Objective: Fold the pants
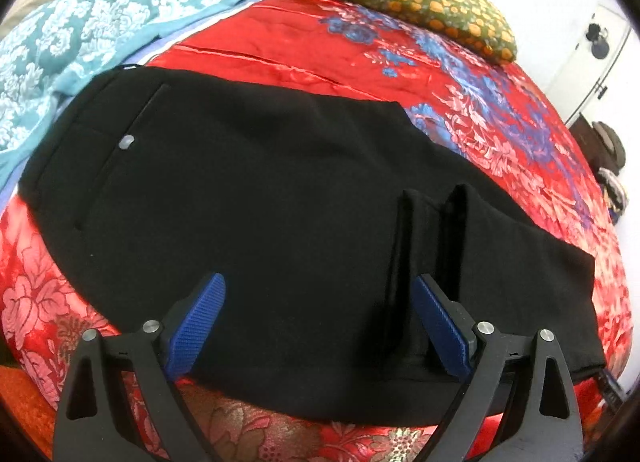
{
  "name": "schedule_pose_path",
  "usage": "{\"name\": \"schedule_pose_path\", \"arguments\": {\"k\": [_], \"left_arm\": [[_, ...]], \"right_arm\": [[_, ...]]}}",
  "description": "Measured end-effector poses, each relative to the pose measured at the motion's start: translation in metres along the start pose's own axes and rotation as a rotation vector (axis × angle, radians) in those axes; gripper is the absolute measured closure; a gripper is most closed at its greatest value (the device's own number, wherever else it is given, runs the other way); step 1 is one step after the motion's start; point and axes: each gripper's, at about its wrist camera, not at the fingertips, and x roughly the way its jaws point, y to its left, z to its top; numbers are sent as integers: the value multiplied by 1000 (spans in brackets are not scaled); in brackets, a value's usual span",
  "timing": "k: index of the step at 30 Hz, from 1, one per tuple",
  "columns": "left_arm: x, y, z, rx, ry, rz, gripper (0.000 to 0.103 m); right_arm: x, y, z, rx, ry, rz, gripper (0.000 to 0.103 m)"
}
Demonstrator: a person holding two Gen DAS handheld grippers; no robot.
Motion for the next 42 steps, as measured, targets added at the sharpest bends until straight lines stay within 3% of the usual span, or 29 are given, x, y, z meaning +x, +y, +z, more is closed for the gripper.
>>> {"name": "schedule_pose_path", "arguments": {"k": [17,33,42], "left_arm": [[4,-3,0,3,27,10,6],[-22,38,10,-234,-43,-60,6],[-33,49,17,-272,-45,-112,6]], "right_arm": [[2,1,-7,-13,-31,-2,0],[1,1,-8,-10,-46,-5,0],[1,1,-9,-9,-49,-6,0]]}}
